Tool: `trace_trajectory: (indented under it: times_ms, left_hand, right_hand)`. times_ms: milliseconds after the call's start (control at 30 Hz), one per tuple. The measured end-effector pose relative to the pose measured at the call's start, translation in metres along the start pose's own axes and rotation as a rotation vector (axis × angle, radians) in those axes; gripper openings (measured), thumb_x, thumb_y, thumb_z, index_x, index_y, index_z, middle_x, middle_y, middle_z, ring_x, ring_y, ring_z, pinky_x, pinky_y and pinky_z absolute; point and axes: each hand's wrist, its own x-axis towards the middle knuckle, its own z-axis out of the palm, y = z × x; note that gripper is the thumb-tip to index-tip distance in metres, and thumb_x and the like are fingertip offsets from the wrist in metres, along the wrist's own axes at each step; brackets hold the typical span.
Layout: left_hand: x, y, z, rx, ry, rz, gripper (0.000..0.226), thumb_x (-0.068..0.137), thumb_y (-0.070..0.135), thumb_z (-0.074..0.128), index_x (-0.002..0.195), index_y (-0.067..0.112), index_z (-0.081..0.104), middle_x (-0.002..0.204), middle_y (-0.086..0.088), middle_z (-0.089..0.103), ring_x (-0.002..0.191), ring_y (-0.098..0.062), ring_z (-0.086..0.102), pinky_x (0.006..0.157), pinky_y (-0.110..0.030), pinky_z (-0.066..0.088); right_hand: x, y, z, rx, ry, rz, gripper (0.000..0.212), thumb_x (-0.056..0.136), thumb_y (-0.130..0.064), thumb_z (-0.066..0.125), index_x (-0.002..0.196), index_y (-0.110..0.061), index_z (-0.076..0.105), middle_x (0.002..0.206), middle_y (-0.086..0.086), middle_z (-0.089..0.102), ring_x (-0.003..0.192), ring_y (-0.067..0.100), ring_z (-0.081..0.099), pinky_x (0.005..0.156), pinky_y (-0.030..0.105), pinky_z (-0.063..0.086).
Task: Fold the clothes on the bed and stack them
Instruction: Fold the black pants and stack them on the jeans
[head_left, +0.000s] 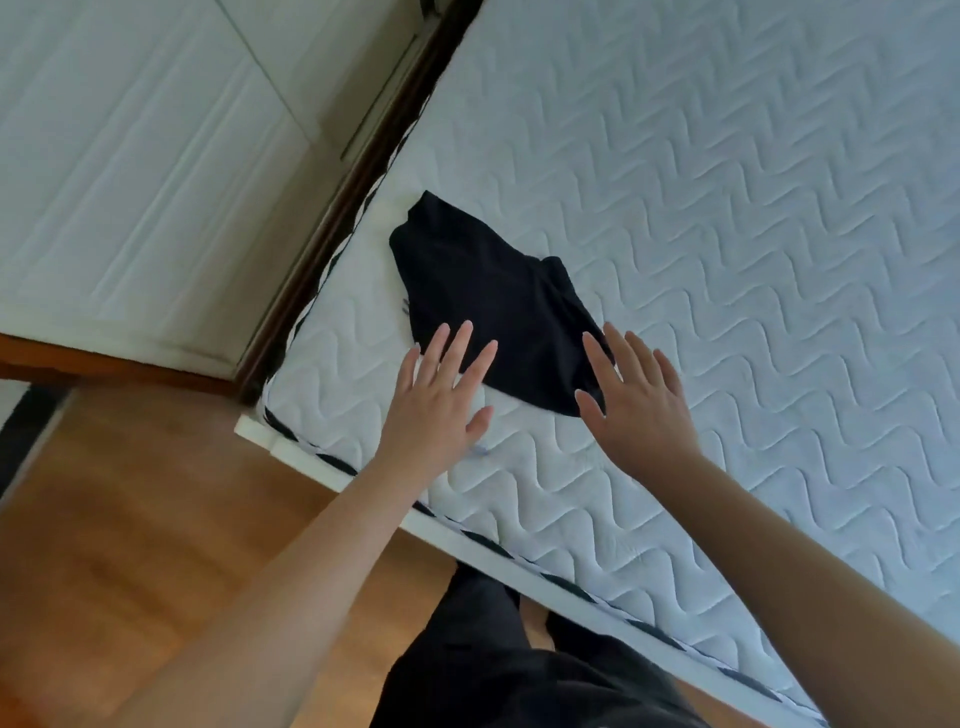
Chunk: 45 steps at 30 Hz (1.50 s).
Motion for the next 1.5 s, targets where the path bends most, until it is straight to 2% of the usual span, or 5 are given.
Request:
trace_trajectory:
  times_ms: [467, 800, 1000, 1200, 1500]
  left_hand:
    - [0.197, -0.020, 0.192, 0.005, -0.351, 0.173, 0.135, 0.062, 0.075, 0.071, 0.152, 0.030, -0.020, 0.162, -0.007, -0.017, 0.149, -0.033, -0.008, 0.117, -0.056, 0.010]
    - [0.193, -0.011, 0.247, -0.018, -0.113, 0.136, 0.092, 0.079, 0.068, 0.058, 0.154, 0.031, 0.020, 0.161, -0.005, 0.021, 0.147, -0.030, 0.021, 0.114, -0.060, 0.020]
    - [0.205, -0.003, 0.235, -0.104, 0.062, 0.122, 0.041, 0.081, 0.050, 0.070, 0.114, 0.027, 0.063, 0.110, 0.003, 0.059, 0.098, -0.020, 0.057, 0.083, -0.046, 0.041]
    - [0.176, 0.022, 0.231, -0.143, -0.066, 0.160, 0.037, 0.085, 0.055, 0.060, 0.107, 0.025, 0.060, 0.091, 0.006, 0.060, 0.083, -0.019, 0.056, 0.071, -0.036, 0.039]
    - [0.128, 0.070, 0.165, -0.579, -0.310, 0.172, 0.041, 0.093, 0.051, 0.054, 0.121, 0.022, 0.058, 0.113, 0.006, 0.057, 0.102, -0.014, 0.057, 0.090, -0.038, 0.048]
  right_hand:
    - [0.174, 0.062, 0.188, 0.006, -0.278, 0.257, 0.080, 0.096, -0.057, 0.038, 0.154, -0.028, -0.009, 0.163, 0.005, -0.002, 0.149, 0.027, 0.006, 0.121, 0.046, 0.010]
    - [0.165, 0.065, 0.229, 0.118, -0.051, 0.442, 0.094, 0.082, -0.064, 0.059, 0.153, -0.025, 0.011, 0.146, 0.012, 0.033, 0.132, 0.031, 0.037, 0.103, 0.044, 0.038]
    - [0.158, 0.076, 0.214, 0.322, -0.147, 0.593, 0.061, 0.078, -0.052, 0.072, 0.121, -0.016, 0.046, 0.109, 0.005, 0.054, 0.099, 0.025, 0.056, 0.078, 0.035, 0.048]
    - [0.124, 0.082, 0.195, 0.393, -0.026, 0.562, 0.024, 0.091, -0.018, 0.057, 0.112, -0.018, 0.046, 0.090, 0.002, 0.058, 0.071, 0.020, 0.052, 0.060, 0.033, 0.041]
    - [0.031, 0.096, 0.113, 0.355, 0.295, 0.176, 0.050, 0.074, 0.013, 0.065, 0.118, -0.012, 0.061, 0.106, 0.004, 0.066, 0.086, 0.026, 0.062, 0.084, 0.037, 0.046]
